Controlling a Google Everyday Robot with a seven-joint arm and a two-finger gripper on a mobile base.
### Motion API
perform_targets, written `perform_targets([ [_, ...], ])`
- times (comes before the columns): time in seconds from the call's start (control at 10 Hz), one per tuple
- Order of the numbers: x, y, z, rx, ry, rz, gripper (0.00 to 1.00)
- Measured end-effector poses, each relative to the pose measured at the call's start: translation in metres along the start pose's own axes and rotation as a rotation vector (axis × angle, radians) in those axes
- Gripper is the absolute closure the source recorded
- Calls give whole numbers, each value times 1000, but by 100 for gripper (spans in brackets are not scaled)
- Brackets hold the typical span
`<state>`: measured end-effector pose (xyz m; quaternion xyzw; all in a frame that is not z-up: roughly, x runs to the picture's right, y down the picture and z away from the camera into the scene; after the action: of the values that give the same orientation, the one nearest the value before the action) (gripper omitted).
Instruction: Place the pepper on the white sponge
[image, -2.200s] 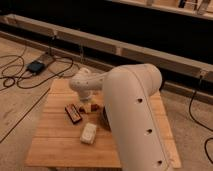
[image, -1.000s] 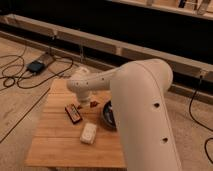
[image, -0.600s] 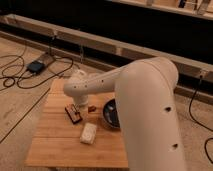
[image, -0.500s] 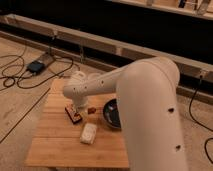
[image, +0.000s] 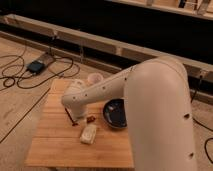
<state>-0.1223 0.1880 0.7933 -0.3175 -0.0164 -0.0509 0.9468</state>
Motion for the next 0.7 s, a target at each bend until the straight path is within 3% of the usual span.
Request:
perform_targets([
  [0.6,2,33,2,-37,-12,15,99],
  [0.7,2,37,4,-46,-12,17,91],
])
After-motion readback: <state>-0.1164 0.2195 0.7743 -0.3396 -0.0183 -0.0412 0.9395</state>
